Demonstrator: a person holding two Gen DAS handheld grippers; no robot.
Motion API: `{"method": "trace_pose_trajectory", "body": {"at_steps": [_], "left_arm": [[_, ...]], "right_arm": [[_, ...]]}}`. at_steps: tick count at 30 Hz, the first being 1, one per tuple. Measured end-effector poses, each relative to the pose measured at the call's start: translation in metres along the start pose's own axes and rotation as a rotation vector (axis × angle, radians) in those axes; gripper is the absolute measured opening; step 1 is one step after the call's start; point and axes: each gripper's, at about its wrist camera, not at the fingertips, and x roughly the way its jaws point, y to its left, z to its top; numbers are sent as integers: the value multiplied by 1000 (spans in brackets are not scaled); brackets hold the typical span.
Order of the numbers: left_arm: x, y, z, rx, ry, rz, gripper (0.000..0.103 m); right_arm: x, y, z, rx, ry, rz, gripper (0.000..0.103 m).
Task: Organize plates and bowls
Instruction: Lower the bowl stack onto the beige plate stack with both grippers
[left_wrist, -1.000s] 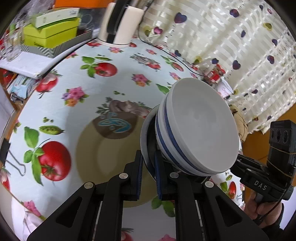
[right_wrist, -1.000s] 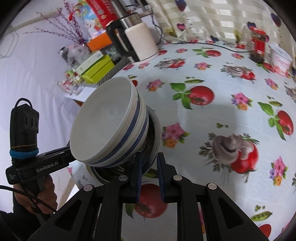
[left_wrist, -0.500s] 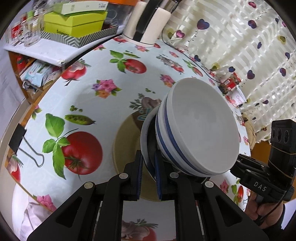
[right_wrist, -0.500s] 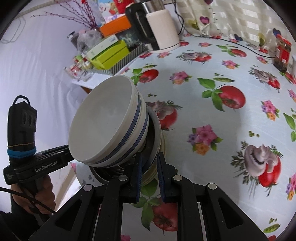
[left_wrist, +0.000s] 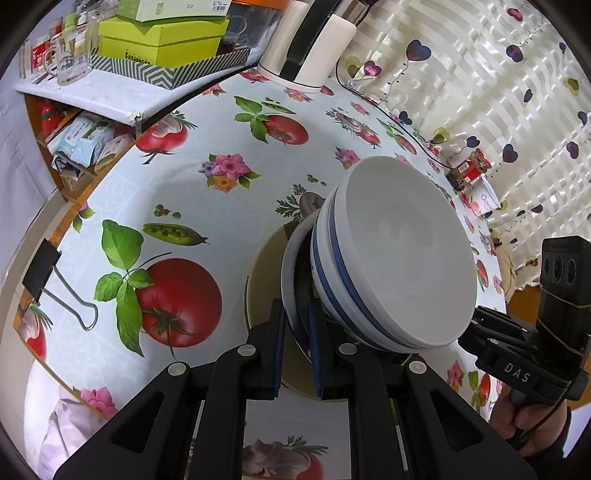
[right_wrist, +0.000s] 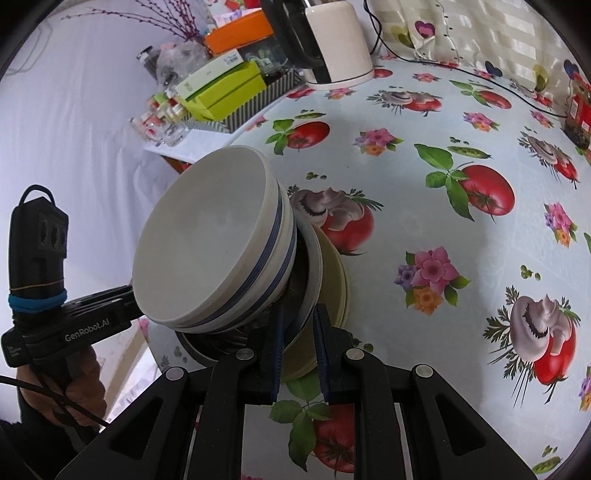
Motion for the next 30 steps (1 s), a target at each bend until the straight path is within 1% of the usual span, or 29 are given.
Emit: {"method": "trace_pose_trajectory", "body": {"at_steps": [4, 7, 10, 13, 16, 22, 30], "left_arm": [[-1, -2, -1, 10, -12, 8, 13], [-2, -1, -1, 6, -15, 6, 13], [-4, -1, -2, 16, -26, 24, 15], [-7, 0, -3, 18, -34, 27, 15], [-10, 0, -4, 20, -45, 29, 15], [-20, 0, -7, 29, -73, 42, 15], [-34, -8, -18, 64, -103, 76, 15]], "right_arm": [[-1, 0, -1, -7, 1, -9, 19], [-2, 0, -2, -13, 0, -28, 26], [-5, -2, -3, -14, -4, -34, 32], [-9, -2, -5, -19, -15, -46, 35], [-14, -1, -7, -22, -23, -49, 40], [-22, 4, -14, -38, -34, -56, 41], [-34, 19, -25, -95, -51, -80, 47]]}}
